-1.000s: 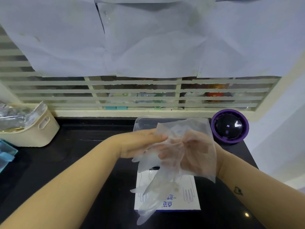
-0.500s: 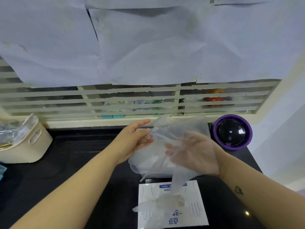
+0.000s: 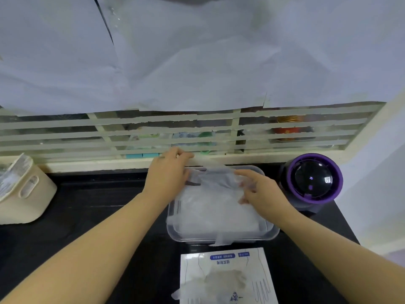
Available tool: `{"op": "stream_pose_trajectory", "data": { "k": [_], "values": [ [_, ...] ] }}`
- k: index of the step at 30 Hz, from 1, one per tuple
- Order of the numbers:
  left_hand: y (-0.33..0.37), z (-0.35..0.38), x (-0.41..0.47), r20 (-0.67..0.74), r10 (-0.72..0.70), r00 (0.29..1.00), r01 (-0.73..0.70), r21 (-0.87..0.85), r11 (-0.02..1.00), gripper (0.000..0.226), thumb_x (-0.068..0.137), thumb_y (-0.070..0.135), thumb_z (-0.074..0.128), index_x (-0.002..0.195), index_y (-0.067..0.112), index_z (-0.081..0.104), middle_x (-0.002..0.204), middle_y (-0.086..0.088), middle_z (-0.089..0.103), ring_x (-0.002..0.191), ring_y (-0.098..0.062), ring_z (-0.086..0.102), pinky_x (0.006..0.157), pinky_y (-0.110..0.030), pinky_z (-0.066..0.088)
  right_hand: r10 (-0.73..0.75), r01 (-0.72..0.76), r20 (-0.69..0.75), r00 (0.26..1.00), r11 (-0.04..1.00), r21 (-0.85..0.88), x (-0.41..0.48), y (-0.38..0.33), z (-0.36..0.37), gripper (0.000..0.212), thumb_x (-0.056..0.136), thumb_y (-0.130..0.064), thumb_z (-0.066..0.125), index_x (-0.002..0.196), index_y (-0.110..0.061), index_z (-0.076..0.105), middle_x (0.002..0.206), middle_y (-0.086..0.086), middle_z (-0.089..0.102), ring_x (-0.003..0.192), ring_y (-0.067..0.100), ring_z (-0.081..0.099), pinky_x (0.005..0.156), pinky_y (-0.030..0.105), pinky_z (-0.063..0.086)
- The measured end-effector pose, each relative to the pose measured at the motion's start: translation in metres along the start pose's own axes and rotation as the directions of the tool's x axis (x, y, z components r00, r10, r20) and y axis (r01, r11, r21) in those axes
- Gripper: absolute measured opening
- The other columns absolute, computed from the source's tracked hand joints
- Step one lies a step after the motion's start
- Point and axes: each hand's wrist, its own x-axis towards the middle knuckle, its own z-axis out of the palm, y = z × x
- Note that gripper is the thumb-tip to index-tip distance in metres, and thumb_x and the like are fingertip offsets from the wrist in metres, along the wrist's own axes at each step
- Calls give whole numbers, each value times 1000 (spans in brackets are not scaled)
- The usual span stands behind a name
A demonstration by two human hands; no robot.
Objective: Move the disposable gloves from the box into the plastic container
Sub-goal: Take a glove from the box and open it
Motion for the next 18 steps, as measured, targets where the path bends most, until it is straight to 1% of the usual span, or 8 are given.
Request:
{"op": "stream_pose_trajectory", "data": {
  "k": [2,4,6,8,12,15,17,18],
  "values": [
    [12,-2,1,-176,284,943,-279,50,959,29,81,10,72,110,16,69,103,-6,64,80,-24,62,70,-36,51,44,-44,7,999,999,6,4,1,6,55,92,-1,52,139,-29,45,85,-2,65,77,18,67,65,22,55],
    [29,-1,-4,15,478,878,-477,-53,877,27,88,15,67,115,20,67,113,-2,62,89,-20,61,75,-32,52,76,-77,28,997,996,34,9,1,9,63,91,1,53,144,-29,36,87,-5,60,73,13,64,58,18,52],
    [38,15,-8,387,415,823,-409,-101,907,35,98,26,54,133,28,56,137,5,49,118,-17,51,96,-32,44,110,-111,57,992,994,8,17,3,14,72,90,1,53,148,-31,25,91,-4,58,69,12,62,55,19,50],
    [35,31,-8,582,314,750,-364,-34,931,40,100,29,50,140,30,48,148,5,38,132,-18,39,106,-32,36,116,-108,75,990,989,-105,22,6,20,76,91,0,53,151,-30,17,97,7,63,64,13,58,53,21,47],
    [28,53,-7,659,283,697,-410,42,911,41,100,26,51,140,29,48,150,0,37,134,-23,37,110,-37,31,119,-89,96,988,958,-274,28,12,27,81,92,2,50,153,-30,7,113,11,60,66,13,54,58,26,49],
    [27,63,-7,694,269,668,-413,46,910,39,101,25,50,139,28,49,149,-1,37,134,-25,35,110,-37,30,92,-40,122,988,927,-374,23,13,27,83,92,0,51,153,-29,3,146,4,35,93,18,58,71,25,51],
    [26,69,-5,723,251,644,-387,25,922,36,101,24,48,137,27,51,149,-1,37,132,-25,36,108,-36,32,-68,79,41,997,809,-583,18,14,25,79,88,-6,59,152,-26,16,154,6,27,125,25,46,90,31,48],
    [25,72,-5,735,242,634,-373,16,928,35,102,24,47,136,26,52,147,-1,38,131,-24,37,107,-36,34,-209,153,-5,978,731,-665,18,14,24,75,82,-8,66,148,-21,33,150,9,35,129,29,44,95,36,46]
  ]
}}
